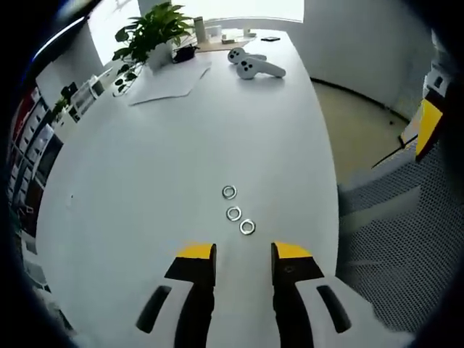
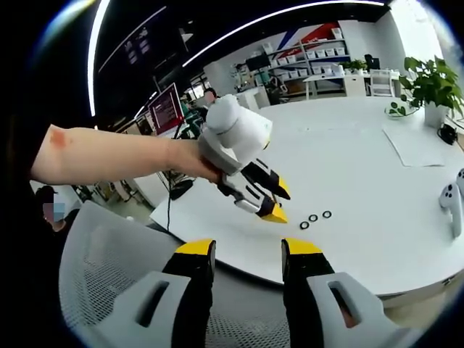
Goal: Place the washer onto the threaded stud by aligning its center hole with the stud, sliding it down to the base, and recovering from edge contact or off-axis alignment until the washer reaches the visible bottom stop.
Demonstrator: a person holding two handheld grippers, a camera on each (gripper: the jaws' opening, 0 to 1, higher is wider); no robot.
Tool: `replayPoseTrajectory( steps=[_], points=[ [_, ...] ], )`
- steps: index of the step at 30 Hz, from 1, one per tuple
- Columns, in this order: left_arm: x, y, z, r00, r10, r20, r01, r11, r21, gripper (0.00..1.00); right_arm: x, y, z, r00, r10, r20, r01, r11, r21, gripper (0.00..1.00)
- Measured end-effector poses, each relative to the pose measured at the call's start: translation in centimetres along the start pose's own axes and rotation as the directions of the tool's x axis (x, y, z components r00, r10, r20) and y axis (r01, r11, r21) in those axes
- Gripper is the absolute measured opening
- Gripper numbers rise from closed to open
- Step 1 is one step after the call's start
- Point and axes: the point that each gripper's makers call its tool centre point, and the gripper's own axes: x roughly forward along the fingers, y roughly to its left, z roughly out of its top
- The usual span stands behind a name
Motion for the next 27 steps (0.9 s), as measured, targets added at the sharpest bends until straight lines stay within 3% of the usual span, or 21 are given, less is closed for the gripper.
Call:
replayPoseTrajectory(
  steps=[14, 23, 27],
  points=[
    [3.5, -1.5, 0.1, 0.999, -0.021, -0.035, 0.021, 1.000, 0.001, 0.24, 0.0, 0.1, 0.2, 1.000, 0.007, 0.010, -0.007, 1.000, -0.002, 0.38],
    [4.8, -0.4, -0.9, 0.995, -0.004, -0.095, 0.002, 1.000, -0.023, 0.18, -0.1, 0.1, 0.3, 1.000, 0.007, 0.019, -0.007, 1.000, -0.001, 0.38],
    [4.9, -0.2, -0.3, 0.997, 0.000, -0.078, -0.004, 0.999, -0.046, 0.16, -0.1, 0.1, 0.3, 1.000, 0.010, 0.020, -0.010, 1.000, -0.001, 0.38]
  ],
)
